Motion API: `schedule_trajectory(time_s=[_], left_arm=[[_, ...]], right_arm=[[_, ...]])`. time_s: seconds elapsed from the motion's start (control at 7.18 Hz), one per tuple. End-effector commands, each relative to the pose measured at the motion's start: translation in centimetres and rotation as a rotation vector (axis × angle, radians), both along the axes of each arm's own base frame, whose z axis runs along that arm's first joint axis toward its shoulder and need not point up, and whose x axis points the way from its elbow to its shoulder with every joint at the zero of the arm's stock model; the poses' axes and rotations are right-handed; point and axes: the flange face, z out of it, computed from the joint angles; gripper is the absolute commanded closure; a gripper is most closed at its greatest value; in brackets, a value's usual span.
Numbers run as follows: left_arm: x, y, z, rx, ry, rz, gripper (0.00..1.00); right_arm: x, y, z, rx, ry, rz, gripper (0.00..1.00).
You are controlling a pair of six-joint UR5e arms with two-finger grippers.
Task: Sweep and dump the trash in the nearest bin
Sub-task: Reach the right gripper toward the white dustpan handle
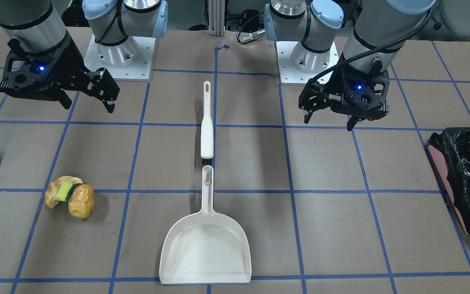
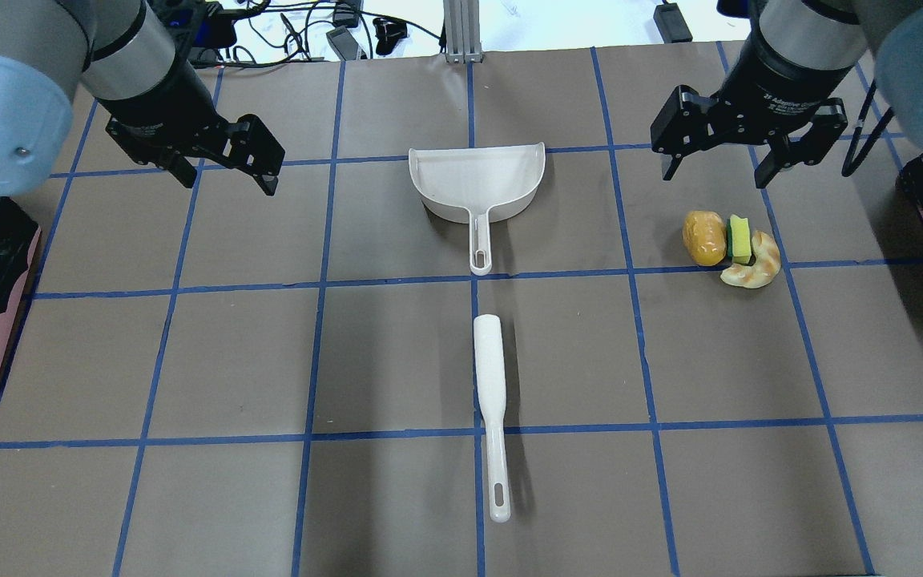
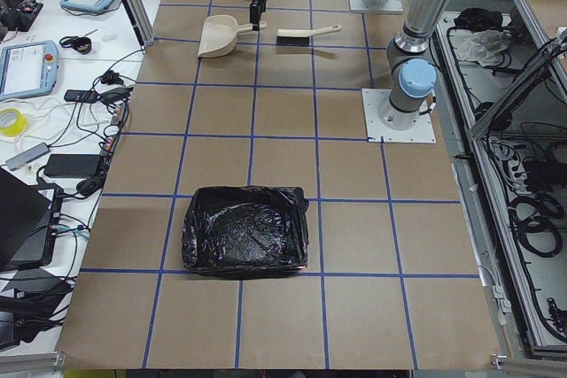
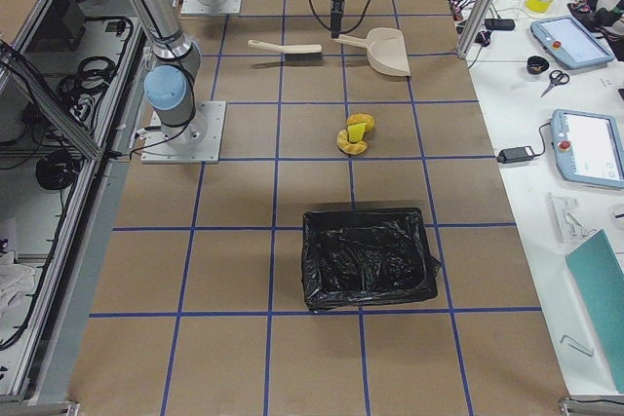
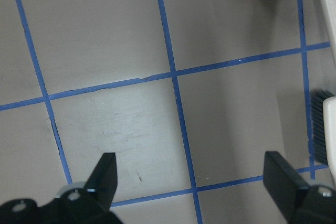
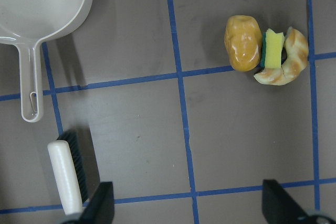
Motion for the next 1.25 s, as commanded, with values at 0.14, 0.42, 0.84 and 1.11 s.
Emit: schedule_trajectory(time_s=[0.14,0.42,0.84,1.11], left_arm=[[-0.11,0.24,0.04,0.01,0.002,-0.001,0.0],[-0.14,0.25,0.03,0.012,0.005,-0.001,0.0],[-0.03,0.2,-0.13,0.015,0.002,-0.001,0.0],[0.0,-0.06,-0.37,0.015,0.007,-0.001,0.0]], right_arm=[[0.01,-0.14,-0.6,0.002,-0.001,0.022,0.0],[-0.04,-0.54,-0.16,-0.046,0.004,0.013,0.0],[0.15,-0.38,0.12,-0.056,0.01,0.025,0.0],[0.3,-0.34,0.12,-0.056,0.009,0.024,0.0]])
